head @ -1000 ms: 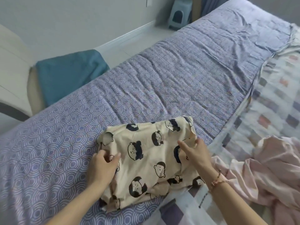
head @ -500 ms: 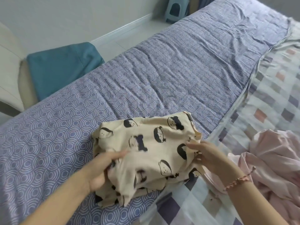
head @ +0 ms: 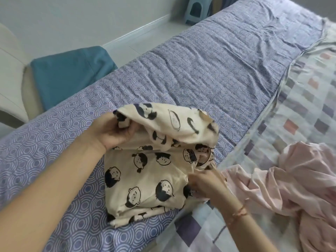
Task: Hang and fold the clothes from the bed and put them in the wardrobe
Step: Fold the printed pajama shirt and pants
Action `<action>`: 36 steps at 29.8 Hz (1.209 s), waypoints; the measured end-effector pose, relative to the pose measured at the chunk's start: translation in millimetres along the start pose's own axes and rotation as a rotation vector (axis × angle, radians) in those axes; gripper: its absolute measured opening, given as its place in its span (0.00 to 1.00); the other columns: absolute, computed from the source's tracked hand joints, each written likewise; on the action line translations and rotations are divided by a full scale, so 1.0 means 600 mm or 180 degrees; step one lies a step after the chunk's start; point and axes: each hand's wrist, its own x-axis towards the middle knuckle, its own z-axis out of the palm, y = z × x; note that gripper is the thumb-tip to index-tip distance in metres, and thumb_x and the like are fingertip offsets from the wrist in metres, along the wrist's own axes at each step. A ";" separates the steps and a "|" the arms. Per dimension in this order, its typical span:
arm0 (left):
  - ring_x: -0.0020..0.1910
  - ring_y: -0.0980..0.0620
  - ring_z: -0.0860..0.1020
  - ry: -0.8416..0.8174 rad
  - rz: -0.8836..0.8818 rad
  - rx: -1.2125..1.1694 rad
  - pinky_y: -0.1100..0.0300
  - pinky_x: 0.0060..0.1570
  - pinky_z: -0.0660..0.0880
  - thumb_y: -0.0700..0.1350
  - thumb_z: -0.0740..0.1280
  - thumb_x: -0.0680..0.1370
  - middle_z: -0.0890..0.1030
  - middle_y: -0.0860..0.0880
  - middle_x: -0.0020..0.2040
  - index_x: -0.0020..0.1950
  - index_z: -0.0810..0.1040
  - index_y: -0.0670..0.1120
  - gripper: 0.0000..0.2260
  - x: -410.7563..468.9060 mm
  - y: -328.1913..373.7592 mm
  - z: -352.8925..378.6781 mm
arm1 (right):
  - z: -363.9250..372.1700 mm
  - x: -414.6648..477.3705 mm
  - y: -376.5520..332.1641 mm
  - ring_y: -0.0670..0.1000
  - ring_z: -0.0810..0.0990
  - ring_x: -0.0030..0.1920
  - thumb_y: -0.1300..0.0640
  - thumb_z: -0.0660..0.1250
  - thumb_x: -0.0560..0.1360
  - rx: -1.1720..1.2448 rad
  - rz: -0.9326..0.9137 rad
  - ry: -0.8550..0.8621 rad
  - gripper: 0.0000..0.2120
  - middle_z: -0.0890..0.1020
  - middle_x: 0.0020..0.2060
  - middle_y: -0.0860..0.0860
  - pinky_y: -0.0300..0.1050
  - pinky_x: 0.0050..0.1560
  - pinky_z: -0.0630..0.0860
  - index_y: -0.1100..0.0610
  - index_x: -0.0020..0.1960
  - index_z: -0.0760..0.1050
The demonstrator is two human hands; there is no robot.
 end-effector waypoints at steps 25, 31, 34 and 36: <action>0.38 0.50 0.83 0.0230 -0.0403 0.0532 0.60 0.34 0.81 0.36 0.82 0.46 0.83 0.42 0.44 0.45 0.84 0.37 0.27 -0.033 -0.029 -0.076 | 0.027 -0.084 -0.034 0.46 0.77 0.38 0.44 0.65 0.74 -0.0054 -0.1043 -0.0750 0.18 0.80 0.38 0.51 0.37 0.40 0.74 0.60 0.46 0.76; 0.57 0.37 0.77 0.0283 -0.0579 0.0640 0.40 0.53 0.75 0.35 0.72 0.58 0.77 0.36 0.61 0.59 0.78 0.35 0.28 -0.041 -0.048 -0.026 | 0.143 -0.068 -0.073 0.64 0.72 0.64 0.35 0.75 0.56 0.4527 0.0172 -0.2876 0.48 0.76 0.61 0.64 0.63 0.62 0.71 0.66 0.65 0.71; 0.45 0.36 0.82 0.0199 -0.0544 0.0611 0.41 0.35 0.79 0.33 0.75 0.50 0.81 0.34 0.51 0.46 0.83 0.33 0.25 -0.049 -0.042 -0.029 | 0.133 -0.045 -0.105 0.62 0.79 0.56 0.42 0.72 0.67 0.5193 0.0355 -0.1727 0.30 0.81 0.54 0.61 0.59 0.53 0.77 0.62 0.60 0.77; 0.39 0.41 0.83 0.0264 -0.0545 0.0936 0.47 0.31 0.80 0.35 0.75 0.46 0.83 0.37 0.44 0.40 0.84 0.35 0.22 -0.052 -0.034 -0.037 | 0.110 -0.030 -0.113 0.59 0.80 0.54 0.53 0.70 0.72 0.4775 0.0412 -0.0842 0.15 0.83 0.51 0.59 0.57 0.57 0.76 0.60 0.54 0.79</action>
